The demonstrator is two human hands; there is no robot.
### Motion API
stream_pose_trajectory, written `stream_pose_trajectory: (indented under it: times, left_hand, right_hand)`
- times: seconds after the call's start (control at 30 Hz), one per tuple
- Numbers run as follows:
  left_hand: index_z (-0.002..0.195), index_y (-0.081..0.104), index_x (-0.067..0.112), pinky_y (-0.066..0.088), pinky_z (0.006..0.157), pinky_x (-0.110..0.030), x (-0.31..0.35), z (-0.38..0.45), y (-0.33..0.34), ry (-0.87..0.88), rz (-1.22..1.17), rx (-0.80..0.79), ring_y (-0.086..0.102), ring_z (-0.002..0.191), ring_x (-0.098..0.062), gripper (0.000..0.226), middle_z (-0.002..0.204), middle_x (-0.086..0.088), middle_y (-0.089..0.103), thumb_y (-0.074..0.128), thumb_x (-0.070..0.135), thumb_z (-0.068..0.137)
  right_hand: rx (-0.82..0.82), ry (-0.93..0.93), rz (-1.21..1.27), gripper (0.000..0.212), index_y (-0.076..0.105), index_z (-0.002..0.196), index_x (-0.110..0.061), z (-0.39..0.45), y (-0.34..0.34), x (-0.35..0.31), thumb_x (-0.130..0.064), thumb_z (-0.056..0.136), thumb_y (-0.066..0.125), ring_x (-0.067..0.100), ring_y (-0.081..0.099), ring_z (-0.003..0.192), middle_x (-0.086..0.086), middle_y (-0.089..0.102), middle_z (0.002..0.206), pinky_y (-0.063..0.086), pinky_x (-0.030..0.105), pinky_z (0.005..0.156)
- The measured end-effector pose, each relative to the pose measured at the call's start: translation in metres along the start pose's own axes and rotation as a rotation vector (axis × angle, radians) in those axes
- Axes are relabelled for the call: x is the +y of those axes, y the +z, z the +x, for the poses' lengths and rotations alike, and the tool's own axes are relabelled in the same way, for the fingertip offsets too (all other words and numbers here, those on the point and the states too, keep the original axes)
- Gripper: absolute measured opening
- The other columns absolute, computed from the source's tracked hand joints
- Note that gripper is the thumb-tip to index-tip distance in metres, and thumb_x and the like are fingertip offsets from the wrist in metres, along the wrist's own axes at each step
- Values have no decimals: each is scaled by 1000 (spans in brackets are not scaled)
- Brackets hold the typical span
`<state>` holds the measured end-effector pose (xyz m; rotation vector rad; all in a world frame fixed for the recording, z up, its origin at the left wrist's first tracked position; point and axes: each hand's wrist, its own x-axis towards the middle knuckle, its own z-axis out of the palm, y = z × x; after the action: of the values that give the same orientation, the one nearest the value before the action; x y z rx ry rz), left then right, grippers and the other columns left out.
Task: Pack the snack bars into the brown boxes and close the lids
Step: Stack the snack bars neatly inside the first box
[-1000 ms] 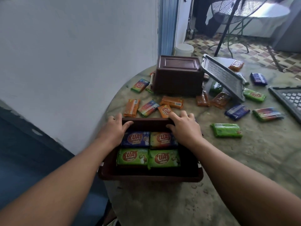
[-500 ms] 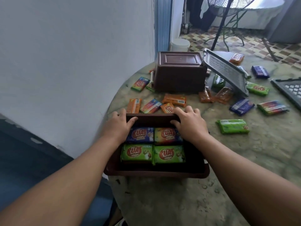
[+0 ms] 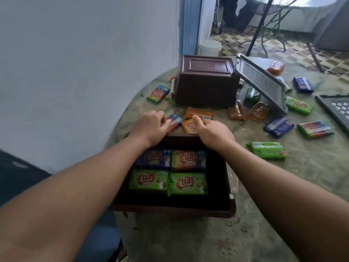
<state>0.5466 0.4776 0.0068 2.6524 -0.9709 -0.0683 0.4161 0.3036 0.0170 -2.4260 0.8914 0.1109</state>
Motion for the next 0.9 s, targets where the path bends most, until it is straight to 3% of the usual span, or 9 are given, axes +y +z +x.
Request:
stream_pose_trajectory:
  times: [0.17,0.33,0.4,0.47,0.53,0.63,0.77,0.9]
  left_hand:
    - [96,65,22,53,81,-38,-6,66,11,-156,-27,-176,62,91,-25,30,98,-3,68,64,51,91]
    - [105,64,17,54,80,-38,-10,104,33,-140,69,-355,62,90,-25,46,99,-5,65,75,55,83]
    - [115,62,15,51,82,-36,-9,109,49,-110,101,-405,61,98,-27,56,109,-7,64,76,58,82]
    - [132,55,14,47,97,-39,-9,108,62,-71,179,-412,55,120,-31,70,132,-14,56,74,60,82]
    - [142,48,13,40,107,-42,-11,109,71,-54,242,-410,44,132,-34,79,145,-16,44,72,61,83]
    - [143,45,14,40,110,-44,-14,111,80,-59,225,-393,40,134,-34,78,147,-16,38,71,60,85]
    - [136,45,14,45,99,-42,-11,108,78,-79,138,-381,46,126,-35,70,138,-18,43,74,50,83]
    - [130,42,15,47,76,-37,-5,103,48,-63,92,-273,58,104,-32,80,127,-15,47,80,56,72]
  right_hand:
    - [-108,49,-114,57,62,127,-18,56,-6,-18,-62,90,60,27,62,113,5,67,125,52,38,86]
    - [-245,72,-237,58,64,126,-11,91,14,-32,-54,86,71,30,63,111,9,67,124,53,35,91]
    - [-312,73,-332,52,67,121,-10,98,21,-34,-49,87,75,29,64,107,10,68,123,53,34,89]
    - [-334,86,-359,51,66,116,-11,100,26,-32,-48,84,80,26,61,97,10,68,120,55,35,88]
    - [-326,114,-333,69,56,131,-6,104,33,-27,-45,81,84,24,56,93,11,65,122,55,36,84]
    - [-277,176,-263,99,38,145,-4,108,41,-21,-43,72,91,23,53,90,8,57,110,50,35,74]
    - [-241,150,-256,76,53,128,-10,105,43,-21,-46,71,87,20,62,84,3,61,98,54,35,70]
    - [-47,96,-175,97,32,142,-15,93,33,-23,-61,72,81,37,58,113,16,41,136,53,41,87]
